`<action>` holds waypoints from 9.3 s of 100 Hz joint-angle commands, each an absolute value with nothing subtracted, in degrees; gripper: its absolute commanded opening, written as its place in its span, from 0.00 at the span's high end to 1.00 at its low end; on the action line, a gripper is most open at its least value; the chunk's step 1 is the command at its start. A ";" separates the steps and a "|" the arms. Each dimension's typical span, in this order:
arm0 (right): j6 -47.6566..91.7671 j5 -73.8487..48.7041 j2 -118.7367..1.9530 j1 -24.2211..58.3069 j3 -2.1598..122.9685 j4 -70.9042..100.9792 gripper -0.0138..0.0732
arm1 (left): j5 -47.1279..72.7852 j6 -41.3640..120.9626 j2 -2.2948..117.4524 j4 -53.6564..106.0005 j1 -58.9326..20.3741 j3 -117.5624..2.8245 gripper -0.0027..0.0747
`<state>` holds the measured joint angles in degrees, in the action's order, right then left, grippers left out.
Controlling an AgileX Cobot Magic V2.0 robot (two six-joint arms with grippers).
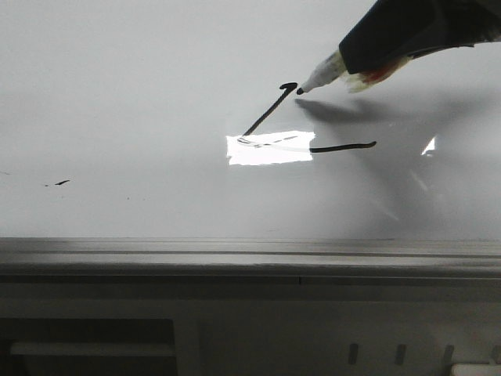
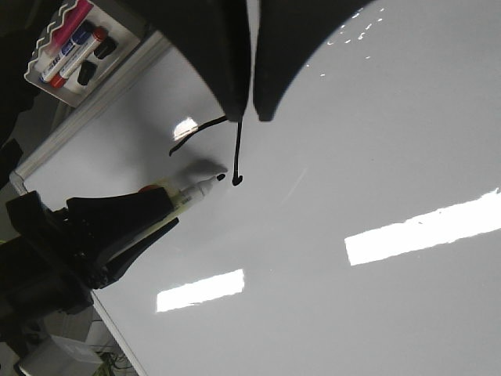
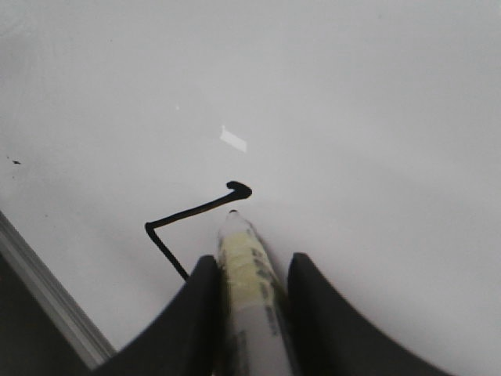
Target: Write number 4 on whiteboard
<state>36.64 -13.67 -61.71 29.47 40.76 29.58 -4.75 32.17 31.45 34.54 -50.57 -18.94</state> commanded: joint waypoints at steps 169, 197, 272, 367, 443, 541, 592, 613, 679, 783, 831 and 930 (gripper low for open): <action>33.94 -13.15 -64.24 29.48 31.93 34.50 0.89 | -8.23 31.71 31.43 34.57 -50.52 -20.81 0.99; 33.94 -13.52 -64.02 29.48 32.04 34.57 0.89 | -8.23 31.71 31.43 34.57 -50.52 -20.81 0.99; 40.35 -31.81 -53.92 39.84 51.81 28.72 0.89 | 13.99 32.49 37.52 21.07 -50.52 -36.20 0.99; 57.99 -19.96 -54.29 56.54 52.09 25.34 0.89 | 47.58 44.77 57.41 20.93 -50.52 -60.84 0.44; 57.99 -18.35 -56.10 61.71 52.09 23.59 0.89 | 45.69 44.77 57.41 23.68 -50.52 -60.84 0.96; 51.45 -22.21 -51.05 51.47 52.09 24.51 0.37 | 43.18 43.94 57.41 22.81 -50.52 -55.66 0.99; 47.01 -22.44 -43.39 51.47 52.09 24.86 0.86 | 22.36 43.70 57.41 31.04 -50.52 -42.22 0.99; 45.21 -23.47 -40.67 51.37 52.09 24.86 0.90 | 4.05 37.28 57.41 42.42 -50.52 -36.55 0.99; 33.62 -28.82 -36.00 51.08 51.99 14.08 0.90 | -18.55 36.49 68.79 61.95 -50.52 -33.97 0.99; 30.62 -30.92 -36.00 51.08 51.99 14.08 0.90 | -21.23 36.49 75.43 74.95 -50.52 -34.57 0.52; 30.62 -31.45 -36.00 51.08 51.99 14.08 0.90 | -20.59 36.74 72.35 74.95 -50.52 -34.57 0.23; 30.62 -26.38 -32.46 51.08 44.67 13.87 0.90 | -16.89 52.88 51.67 74.82 -50.52 -34.46 0.90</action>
<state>30.58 -31.18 -34.13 51.54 44.07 13.88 -17.39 48.42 55.42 76.01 -50.60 -32.83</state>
